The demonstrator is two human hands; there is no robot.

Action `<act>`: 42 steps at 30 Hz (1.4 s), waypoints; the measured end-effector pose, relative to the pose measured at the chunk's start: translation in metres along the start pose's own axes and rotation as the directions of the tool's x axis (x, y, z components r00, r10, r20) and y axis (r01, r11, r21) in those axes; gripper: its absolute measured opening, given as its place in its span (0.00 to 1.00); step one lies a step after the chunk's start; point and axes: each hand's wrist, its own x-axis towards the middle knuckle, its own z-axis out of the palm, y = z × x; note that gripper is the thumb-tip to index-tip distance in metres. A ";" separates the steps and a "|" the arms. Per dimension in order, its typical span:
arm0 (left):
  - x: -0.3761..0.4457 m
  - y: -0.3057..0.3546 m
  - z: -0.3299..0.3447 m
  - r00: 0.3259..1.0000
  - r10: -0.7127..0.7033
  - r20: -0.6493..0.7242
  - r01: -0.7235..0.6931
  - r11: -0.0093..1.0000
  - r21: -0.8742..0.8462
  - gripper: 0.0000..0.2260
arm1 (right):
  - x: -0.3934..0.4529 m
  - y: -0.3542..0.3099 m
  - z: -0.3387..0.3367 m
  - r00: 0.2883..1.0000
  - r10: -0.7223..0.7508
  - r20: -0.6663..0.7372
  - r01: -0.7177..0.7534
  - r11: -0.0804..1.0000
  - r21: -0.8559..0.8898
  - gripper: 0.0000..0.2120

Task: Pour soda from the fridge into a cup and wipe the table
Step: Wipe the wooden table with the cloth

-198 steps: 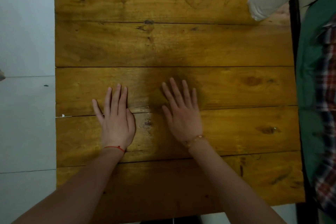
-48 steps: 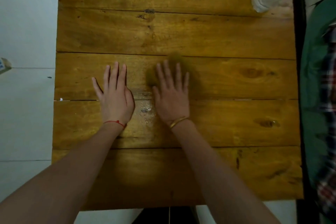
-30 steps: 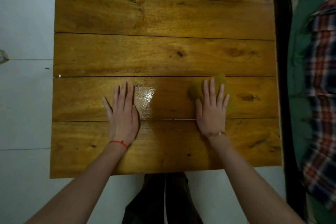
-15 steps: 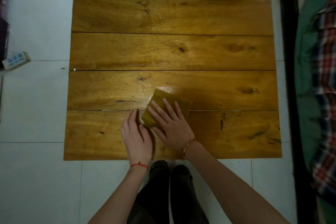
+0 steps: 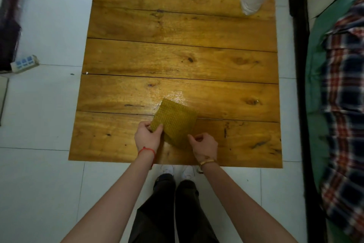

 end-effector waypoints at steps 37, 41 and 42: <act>0.250 0.179 -0.170 0.947 0.192 0.258 -0.032 0.854 -0.520 0.17 | 0.087 -0.352 0.052 0.993 -0.085 0.086 -0.014 0.625 0.781 0.10; 0.304 0.215 -0.184 0.918 0.325 0.228 -0.165 0.835 -0.525 0.20 | 0.132 -0.410 0.060 0.985 -0.162 0.056 0.064 0.650 0.757 0.12; 0.316 0.224 -0.186 0.910 0.349 0.225 -0.189 0.831 -0.523 0.22 | 0.141 -0.422 0.060 0.982 -0.182 0.050 0.086 0.667 0.740 0.12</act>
